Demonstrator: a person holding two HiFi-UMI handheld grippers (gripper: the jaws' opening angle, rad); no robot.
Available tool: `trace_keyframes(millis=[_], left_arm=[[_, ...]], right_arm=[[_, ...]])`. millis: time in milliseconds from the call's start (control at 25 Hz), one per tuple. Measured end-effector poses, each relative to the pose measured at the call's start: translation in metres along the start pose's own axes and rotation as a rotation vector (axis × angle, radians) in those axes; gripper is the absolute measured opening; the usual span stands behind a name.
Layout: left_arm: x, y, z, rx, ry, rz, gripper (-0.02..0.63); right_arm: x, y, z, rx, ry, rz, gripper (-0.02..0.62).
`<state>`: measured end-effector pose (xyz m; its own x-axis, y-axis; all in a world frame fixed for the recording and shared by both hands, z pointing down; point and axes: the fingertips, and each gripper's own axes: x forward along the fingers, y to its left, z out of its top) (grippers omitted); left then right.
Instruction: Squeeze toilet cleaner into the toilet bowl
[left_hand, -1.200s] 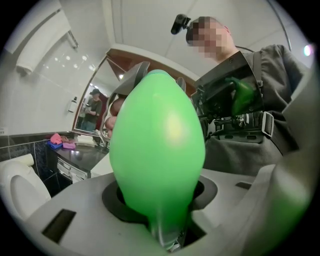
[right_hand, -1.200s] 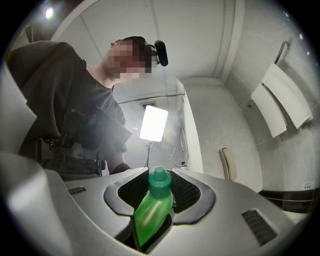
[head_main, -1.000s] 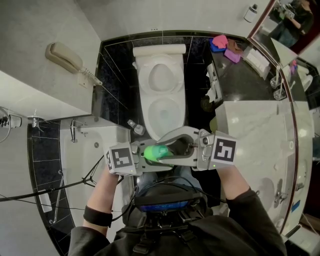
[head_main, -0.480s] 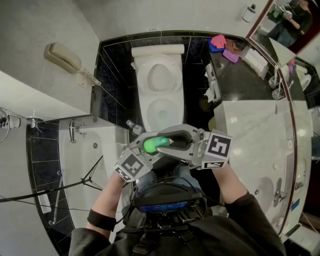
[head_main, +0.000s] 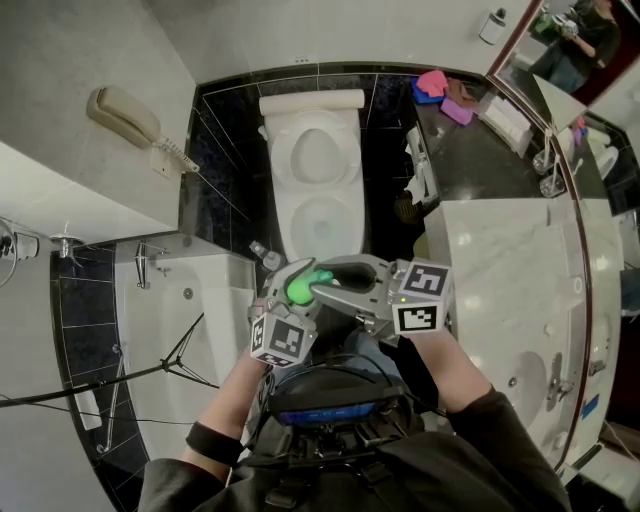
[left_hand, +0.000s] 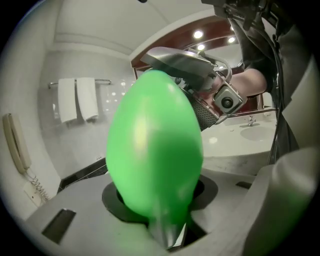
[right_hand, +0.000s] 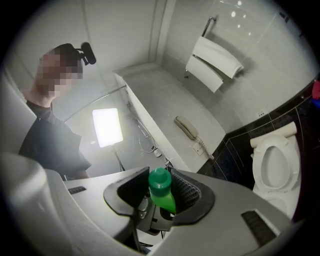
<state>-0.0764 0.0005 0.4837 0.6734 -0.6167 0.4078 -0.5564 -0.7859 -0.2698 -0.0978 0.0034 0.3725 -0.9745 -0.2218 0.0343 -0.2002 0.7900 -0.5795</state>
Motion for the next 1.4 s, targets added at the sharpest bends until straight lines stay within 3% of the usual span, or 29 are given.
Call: trace_keyframes(millis=[160,440,680,1040,1400], left_arm=[[-0.001,-0.001,0.001,-0.01,0.003,0.023,0.184],[0.0,-0.005,-0.004,-0.049,0.0,-0.024,0.184],[0.0,-0.006,0.0,-0.113,-0.007,-0.059,0.184],[-0.007,0.012,0.02,-0.144,-0.036,-0.084,0.184],[-0.013,0.029,0.013,-0.202,-0.024,-0.057,0.184]], right_arm=[[0.0,-0.001,-0.006,0.037,0.018,-0.011,0.16],[0.001,-0.002,-0.004,0.019,0.006,-0.013,0.166],[0.001,0.0,0.001,-0.099,-0.003,-0.032,0.169],[-0.003,-0.002,0.013,-0.259,-0.01,-0.048,0.202],[-0.017,-0.026,0.01,-0.281,0.019,-0.132,0.202]])
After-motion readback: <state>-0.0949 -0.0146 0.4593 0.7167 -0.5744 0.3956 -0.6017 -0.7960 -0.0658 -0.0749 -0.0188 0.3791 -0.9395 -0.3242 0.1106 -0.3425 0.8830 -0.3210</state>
